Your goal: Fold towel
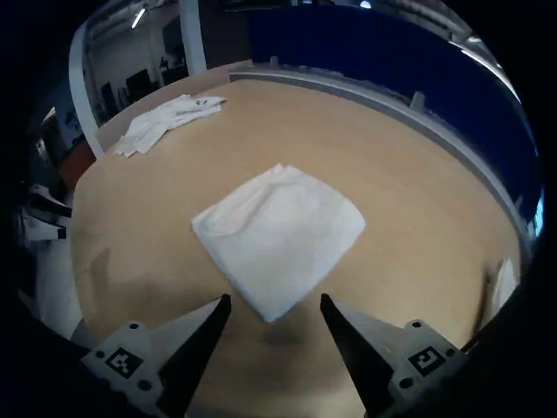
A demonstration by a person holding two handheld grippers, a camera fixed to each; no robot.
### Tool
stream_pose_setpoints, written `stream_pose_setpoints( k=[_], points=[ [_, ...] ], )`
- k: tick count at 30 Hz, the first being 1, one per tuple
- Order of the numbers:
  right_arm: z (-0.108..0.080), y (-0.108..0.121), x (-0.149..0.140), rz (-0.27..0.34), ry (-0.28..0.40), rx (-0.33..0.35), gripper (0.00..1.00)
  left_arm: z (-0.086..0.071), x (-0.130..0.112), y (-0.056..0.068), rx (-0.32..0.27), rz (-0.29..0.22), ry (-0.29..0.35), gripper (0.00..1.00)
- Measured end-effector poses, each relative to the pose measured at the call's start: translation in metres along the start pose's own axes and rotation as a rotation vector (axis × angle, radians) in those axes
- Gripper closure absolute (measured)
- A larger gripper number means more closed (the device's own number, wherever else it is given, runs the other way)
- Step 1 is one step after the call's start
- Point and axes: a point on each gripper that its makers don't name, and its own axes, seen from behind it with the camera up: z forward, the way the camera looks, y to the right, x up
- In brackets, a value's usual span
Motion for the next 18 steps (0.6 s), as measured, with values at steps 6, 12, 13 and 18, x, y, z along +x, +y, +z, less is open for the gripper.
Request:
stream_pose_setpoints(
  k=[6, 12, 13, 18],
  points=[
    [0.003, -0.004, -0.013, 0.015, -0.003, 0.002, 0.0, 0.002, -0.002, 0.001, -0.001, 0.0, 0.0, 0.05],
    [0.007, -0.008, -0.016, 0.017, -0.004, 0.01, 0.07, 0.005, -0.002, 0.001, -0.002, 0.001, -0.002, 0.05],
    [0.007, -0.009, -0.017, 0.017, -0.004, 0.014, 0.12, 0.005, -0.002, 0.002, -0.003, 0.0, -0.002, 0.05],
    [0.01, -0.01, -0.021, 0.023, -0.009, 0.016, 0.35, 0.002, -0.001, 0.001, -0.002, -0.007, 0.0, 0.05]
  ],
)
